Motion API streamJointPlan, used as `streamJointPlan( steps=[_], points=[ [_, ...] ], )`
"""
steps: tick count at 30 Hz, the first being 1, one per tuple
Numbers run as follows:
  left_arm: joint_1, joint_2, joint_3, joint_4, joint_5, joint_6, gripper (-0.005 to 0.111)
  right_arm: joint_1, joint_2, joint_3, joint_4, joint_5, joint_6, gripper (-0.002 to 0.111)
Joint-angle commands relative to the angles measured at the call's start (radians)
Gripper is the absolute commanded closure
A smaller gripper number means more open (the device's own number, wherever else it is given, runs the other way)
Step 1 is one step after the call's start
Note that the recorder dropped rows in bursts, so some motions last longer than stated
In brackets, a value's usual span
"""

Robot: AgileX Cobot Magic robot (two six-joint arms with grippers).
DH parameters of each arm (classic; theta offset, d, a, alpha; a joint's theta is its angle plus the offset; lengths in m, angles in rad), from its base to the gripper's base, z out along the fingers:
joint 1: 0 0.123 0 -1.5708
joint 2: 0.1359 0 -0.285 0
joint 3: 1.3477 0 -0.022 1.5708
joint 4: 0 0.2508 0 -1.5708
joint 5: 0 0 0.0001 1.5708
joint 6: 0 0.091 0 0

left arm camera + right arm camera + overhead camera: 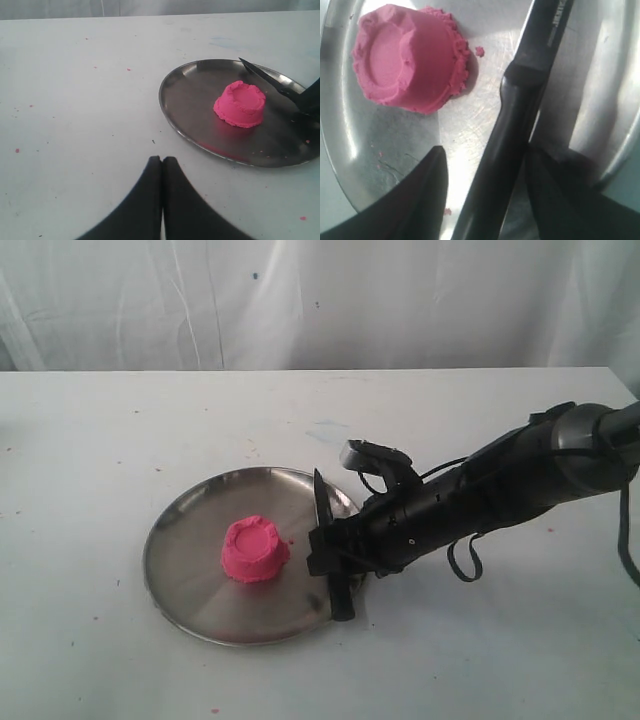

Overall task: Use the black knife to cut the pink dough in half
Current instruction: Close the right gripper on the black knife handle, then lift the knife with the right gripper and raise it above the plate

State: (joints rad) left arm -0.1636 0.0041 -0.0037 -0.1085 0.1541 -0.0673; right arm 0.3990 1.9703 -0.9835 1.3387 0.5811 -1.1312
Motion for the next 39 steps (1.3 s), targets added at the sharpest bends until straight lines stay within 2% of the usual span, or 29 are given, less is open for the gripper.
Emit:
streamJointPlan(
  steps=[1, 5, 16, 24, 30, 35, 39],
  points=[
    [0.003, -0.004, 0.004, -0.002, -0.003, 0.0, 0.107, 0.001, 0.032, -0.007, -0.019, 0.003, 0.014, 0.063],
    [0.003, -0.004, 0.004, -0.002, -0.003, 0.0, 0.107, 0.001, 0.034, -0.007, -0.028, -0.006, 0.021, 0.066],
    [0.003, -0.004, 0.004, -0.002, -0.003, 0.0, 0.107, 0.001, 0.005, -0.012, -0.031, -0.041, 0.036, 0.087],
    [0.003, -0.004, 0.004, -0.002, -0.003, 0.0, 0.107, 0.001, -0.117, -0.047, -0.055, -0.062, 0.03, 0.094],
    [0.003, -0.004, 0.004, -0.002, -0.003, 0.0, 0.107, 0.001, -0.206, -0.054, -0.143, -0.075, 0.03, 0.107],
    [0.003, -0.004, 0.004, -0.002, -0.003, 0.0, 0.107, 0.001, -0.284, -0.054, -0.221, -0.092, 0.03, 0.107],
    [0.003, -0.004, 0.004, -0.002, -0.003, 0.0, 0.107, 0.036, -0.358, -0.054, -0.424, -0.098, 0.03, 0.107]
  ],
)
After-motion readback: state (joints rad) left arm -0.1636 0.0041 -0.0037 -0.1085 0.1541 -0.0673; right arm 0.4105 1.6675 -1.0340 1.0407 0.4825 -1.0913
